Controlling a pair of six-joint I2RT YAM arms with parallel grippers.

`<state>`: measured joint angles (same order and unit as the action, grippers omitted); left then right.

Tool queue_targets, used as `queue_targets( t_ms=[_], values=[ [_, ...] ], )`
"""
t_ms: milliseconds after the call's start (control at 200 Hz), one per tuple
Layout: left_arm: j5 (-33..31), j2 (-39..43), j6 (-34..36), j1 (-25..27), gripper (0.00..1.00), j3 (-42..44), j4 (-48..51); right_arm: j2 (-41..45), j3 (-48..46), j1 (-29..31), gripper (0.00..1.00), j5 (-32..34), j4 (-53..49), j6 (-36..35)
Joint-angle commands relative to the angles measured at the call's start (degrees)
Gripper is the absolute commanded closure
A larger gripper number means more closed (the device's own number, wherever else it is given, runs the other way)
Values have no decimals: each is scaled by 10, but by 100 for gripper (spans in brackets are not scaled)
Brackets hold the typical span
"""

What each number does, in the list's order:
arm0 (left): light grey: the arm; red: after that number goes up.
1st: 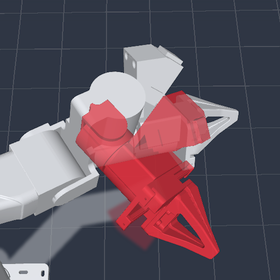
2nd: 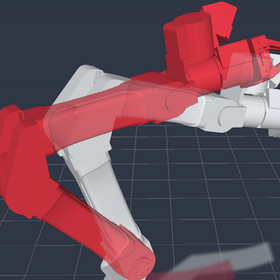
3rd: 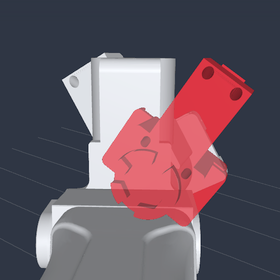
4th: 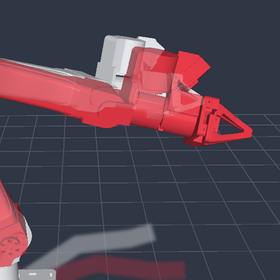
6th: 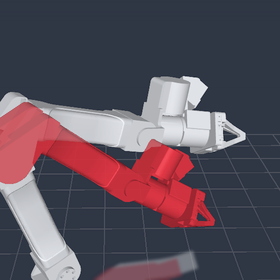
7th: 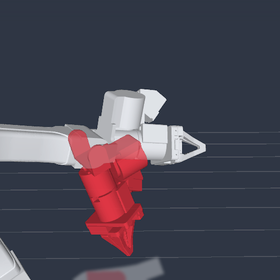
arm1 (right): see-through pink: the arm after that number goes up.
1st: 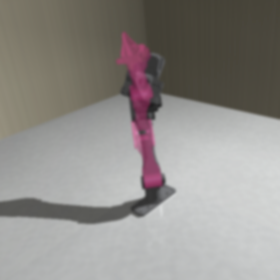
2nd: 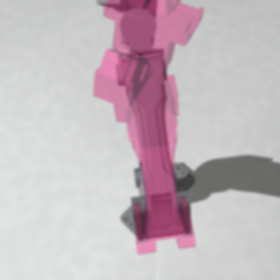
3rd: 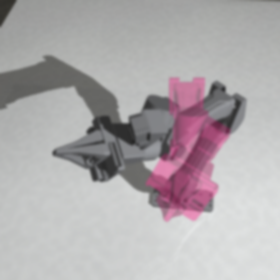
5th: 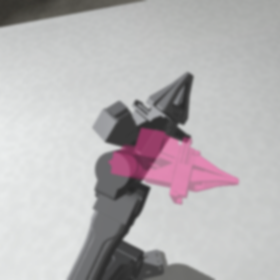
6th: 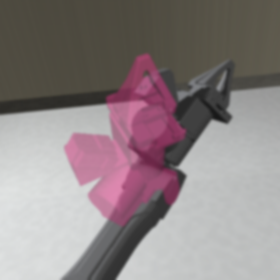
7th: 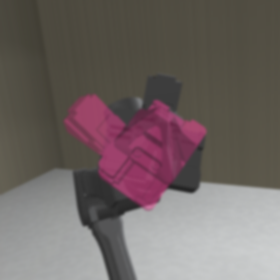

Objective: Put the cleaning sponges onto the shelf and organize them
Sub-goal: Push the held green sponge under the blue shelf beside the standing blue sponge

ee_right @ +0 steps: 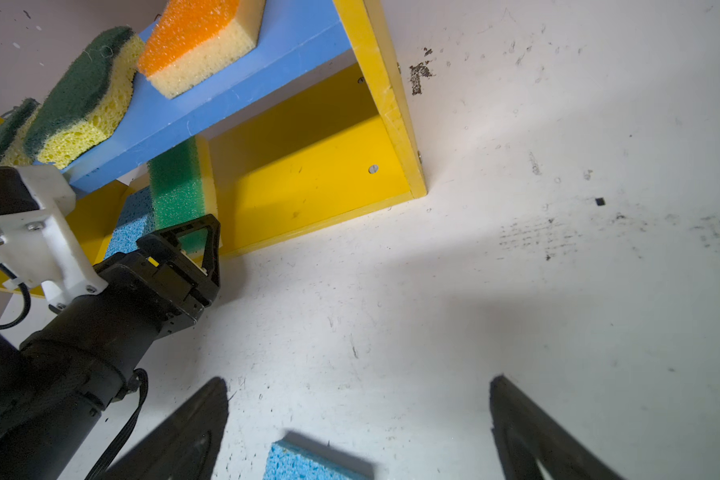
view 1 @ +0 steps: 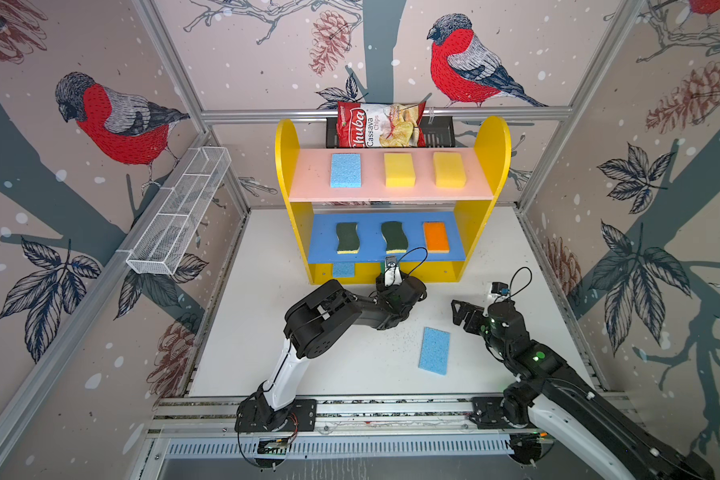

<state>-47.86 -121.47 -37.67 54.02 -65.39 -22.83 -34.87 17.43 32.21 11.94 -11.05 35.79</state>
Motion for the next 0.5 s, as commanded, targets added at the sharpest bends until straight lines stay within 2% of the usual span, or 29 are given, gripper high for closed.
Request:
queue_targets(
  t_ms=[0, 495],
  values=[
    [36, -10, -19, -4, 34, -6, 66, 2, -2, 0, 2, -1, 5, 0],
    [40, -13, -35, -5, 33, -13, 96, 14, -6, 0, 2, -3, -3, 5]
  ],
)
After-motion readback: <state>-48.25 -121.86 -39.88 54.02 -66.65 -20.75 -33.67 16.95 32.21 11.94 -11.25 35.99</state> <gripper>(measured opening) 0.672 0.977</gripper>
